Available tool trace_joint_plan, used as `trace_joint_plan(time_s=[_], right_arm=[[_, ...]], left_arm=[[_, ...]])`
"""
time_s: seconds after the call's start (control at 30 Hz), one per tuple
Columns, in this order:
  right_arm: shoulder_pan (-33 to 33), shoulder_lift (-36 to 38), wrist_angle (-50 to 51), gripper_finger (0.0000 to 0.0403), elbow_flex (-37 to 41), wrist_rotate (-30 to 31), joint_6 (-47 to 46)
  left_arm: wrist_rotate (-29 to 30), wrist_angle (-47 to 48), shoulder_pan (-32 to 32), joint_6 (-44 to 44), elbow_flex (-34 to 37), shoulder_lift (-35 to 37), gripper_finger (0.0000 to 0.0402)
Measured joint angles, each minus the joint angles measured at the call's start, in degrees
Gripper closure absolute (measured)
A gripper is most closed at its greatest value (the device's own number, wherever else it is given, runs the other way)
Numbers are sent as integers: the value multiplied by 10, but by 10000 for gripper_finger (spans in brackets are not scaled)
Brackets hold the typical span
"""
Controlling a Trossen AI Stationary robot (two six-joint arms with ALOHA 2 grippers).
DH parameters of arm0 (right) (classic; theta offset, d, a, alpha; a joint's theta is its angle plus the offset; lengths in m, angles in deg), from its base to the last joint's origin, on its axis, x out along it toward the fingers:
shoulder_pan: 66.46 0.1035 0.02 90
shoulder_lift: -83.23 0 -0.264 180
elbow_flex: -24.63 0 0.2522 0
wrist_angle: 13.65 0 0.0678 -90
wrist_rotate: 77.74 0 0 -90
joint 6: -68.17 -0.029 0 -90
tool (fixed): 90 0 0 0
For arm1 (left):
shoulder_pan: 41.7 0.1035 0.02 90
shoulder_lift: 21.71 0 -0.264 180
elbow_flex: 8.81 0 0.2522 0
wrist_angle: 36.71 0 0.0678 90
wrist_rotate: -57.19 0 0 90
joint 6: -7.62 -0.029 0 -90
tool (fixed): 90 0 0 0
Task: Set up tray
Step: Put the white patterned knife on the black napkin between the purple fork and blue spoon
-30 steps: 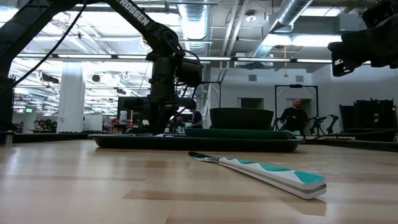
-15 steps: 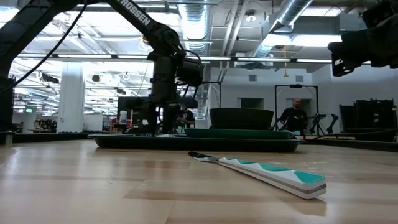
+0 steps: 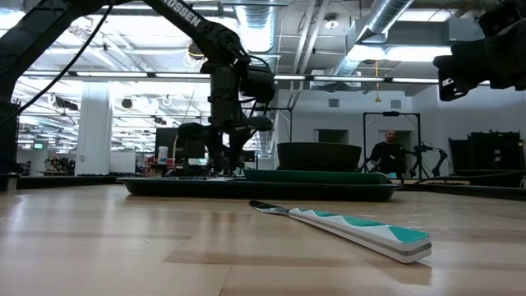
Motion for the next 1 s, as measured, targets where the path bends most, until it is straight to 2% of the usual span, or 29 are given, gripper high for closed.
trace_joint_plan(time_s=[0.3,0.43,0.6,0.87,1.0], right_arm=[[0,0,0,285,0,0,0],[0,0,0,285,0,0,0],[0,0,0,285,0,0,0],[0,0,0,285,0,0,0],[0,0,0,285,0,0,0]], left_arm=[[-24,9,-51,-17,0,11,284],[-2,8,-92,0,0,44,284],[42,7,-156,75,-1,96,284],[48,-45,-276,203,-1,114,284],[115,-79,-334,270,-1,114,284]])
